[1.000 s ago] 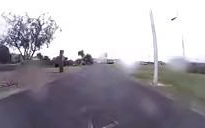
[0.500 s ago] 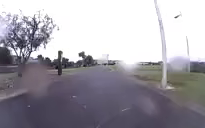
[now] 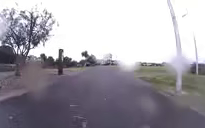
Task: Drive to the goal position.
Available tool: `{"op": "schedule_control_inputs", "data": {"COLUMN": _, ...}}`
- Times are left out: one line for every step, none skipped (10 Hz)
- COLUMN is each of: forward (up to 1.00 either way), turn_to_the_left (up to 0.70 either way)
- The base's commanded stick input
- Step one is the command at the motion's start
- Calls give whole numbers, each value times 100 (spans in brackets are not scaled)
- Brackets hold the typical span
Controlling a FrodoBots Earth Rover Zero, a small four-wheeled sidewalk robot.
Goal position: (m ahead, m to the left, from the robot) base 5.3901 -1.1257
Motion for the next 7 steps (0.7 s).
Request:
{"op": "schedule_control_inputs", "data": {"forward": 100, "turn_to_the_left": 0}}
{"op": "schedule_control_inputs", "data": {"forward": 100, "turn_to_the_left": 0}}
{"op": "schedule_control_inputs", "data": {"forward": 100, "turn_to_the_left": 0}}
{"op": "schedule_control_inputs", "data": {"forward": 100, "turn_to_the_left": 0}}
{"op": "schedule_control_inputs", "data": {"forward": 100, "turn_to_the_left": 0}}
{"op": "schedule_control_inputs", "data": {"forward": 100, "turn_to_the_left": 0}}
{"op": "schedule_control_inputs", "data": {"forward": 100, "turn_to_the_left": 0}}
